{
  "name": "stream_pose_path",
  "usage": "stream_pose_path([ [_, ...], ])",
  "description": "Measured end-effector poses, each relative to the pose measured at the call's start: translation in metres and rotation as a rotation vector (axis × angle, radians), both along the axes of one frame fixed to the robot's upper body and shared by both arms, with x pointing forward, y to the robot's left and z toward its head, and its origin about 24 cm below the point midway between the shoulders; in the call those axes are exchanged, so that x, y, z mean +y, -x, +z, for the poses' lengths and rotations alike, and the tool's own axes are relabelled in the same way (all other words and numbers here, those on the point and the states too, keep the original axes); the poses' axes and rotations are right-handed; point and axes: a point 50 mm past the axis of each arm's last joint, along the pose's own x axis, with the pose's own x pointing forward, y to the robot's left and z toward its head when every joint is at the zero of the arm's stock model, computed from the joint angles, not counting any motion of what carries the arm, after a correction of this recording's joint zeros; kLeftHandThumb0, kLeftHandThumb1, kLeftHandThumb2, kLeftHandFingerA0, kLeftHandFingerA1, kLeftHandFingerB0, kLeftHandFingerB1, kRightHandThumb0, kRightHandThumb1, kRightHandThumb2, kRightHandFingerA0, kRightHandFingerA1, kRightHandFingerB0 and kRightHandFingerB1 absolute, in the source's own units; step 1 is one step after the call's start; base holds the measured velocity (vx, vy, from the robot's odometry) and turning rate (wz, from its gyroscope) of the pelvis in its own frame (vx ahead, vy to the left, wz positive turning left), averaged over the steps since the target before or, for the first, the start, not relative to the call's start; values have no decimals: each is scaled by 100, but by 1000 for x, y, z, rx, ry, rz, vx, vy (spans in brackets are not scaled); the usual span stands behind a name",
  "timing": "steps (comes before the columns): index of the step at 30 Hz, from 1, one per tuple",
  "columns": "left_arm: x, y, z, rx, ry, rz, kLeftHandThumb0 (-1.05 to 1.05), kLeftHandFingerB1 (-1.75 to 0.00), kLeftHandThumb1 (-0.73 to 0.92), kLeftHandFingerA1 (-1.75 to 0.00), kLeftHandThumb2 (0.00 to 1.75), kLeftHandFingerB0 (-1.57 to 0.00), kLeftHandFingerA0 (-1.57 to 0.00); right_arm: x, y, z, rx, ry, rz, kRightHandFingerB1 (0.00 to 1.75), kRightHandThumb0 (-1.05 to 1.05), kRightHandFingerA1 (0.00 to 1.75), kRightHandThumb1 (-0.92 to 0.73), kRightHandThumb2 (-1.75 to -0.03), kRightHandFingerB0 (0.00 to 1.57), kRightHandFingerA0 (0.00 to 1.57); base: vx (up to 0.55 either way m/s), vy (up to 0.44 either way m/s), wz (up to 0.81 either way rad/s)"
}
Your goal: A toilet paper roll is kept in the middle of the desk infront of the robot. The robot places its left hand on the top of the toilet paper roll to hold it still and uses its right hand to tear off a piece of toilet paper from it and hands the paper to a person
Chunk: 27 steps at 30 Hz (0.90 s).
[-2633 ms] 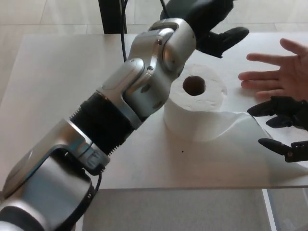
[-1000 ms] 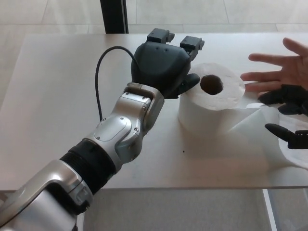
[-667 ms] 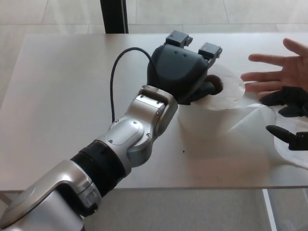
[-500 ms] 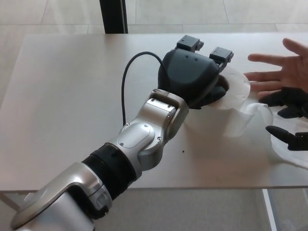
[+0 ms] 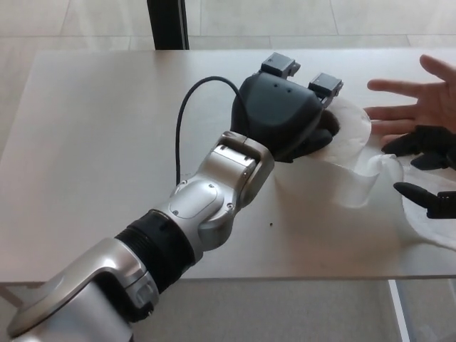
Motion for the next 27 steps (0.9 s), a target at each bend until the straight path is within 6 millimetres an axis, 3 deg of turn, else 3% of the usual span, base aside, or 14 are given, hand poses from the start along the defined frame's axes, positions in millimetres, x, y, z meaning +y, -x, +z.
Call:
stream_pose_path([
  [6,2,6,-8,-52,-109,-62,-53,-31,92,-39,73,-19,-15,-1,-1,1,10,55,-1,45,-44,50,-62,-58,51,46,0,0,0],
  [7,2,7,-8,-66,-118,-70,-52,-30,90,-39,67,-18,-14,-1,-1,0,16,81,-2,34,-50,45,-66,-61,37,26,0,0,0],
  [9,1,7,-6,-82,-122,-76,-52,-30,90,-39,67,-18,-14,-1,-1,-1,39,120,0,34,-50,45,-66,-61,37,26,0,0,0],
  [10,1,7,-6,-87,-123,-79,-49,-30,86,-40,66,-19,-14,0,-1,-1,51,138,1,40,-62,47,-50,-79,15,8,0,0,0],
  [11,0,7,-6,-90,-123,-80,-51,-31,84,-42,66,-18,-12,0,-1,-2,63,156,3,39,-62,36,-45,-76,13,4,0,0,0],
  [14,-1,7,-5,-102,-125,-84,-51,-31,84,-41,66,-19,-13,2,-3,-3,106,209,11,39,-62,30,-44,-80,12,0,0,0,0],
  [15,-2,7,-4,-108,-127,-87,-51,-31,83,-41,66,-20,-13,4,-4,-4,125,230,13,35,-74,14,-47,-78,15,0,0,0,0],
  [17,-3,7,-4,-111,-129,-86,-52,-31,82,-41,66,-20,-13,5,-5,-5,146,256,13,36,-75,13,-45,-78,18,0,0,0,0],
  [18,-4,7,-4,-113,-130,-87,-51,-30,84,-41,66,-19,-10,7,-6,-7,162,270,12,25,-65,0,-49,-71,9,0,0,0,0],
  [23,-9,8,-3,-120,-139,-94,-52,-30,85,-41,67,-19,-11,10,-8,-10,209,319,-6,22,-64,0,-47,-71,7,0,0,0,0],
  [24,-9,7,-3,-122,-143,-95,-51,-31,84,-42,66,-19,-11,11,-8,-11,219,331,-11,10,-91,10,-51,-79,14,0,0,0,0],
  [25,-9,7,-3,-123,-145,-95,-51,-31,84,-42,66,-20,-12,11,-9,-11,225,339,-15,17,-68,0,-46,-69,5,0,0,0,0],
  [26,-10,7,-4,-124,-146,-95,-51,-31,84,-42,66,-20,-12,11,-9,-12,233,344,-24,17,-68,0,-46,-69,5,0,0,0,0],
  [27,-10,7,-4,-124,-146,-96,-50,-31,83,-42,66,-20,-12,12,-9,-12,237,346,-32,5,-89,18,-51,-80,16,0,0,0,0],
])
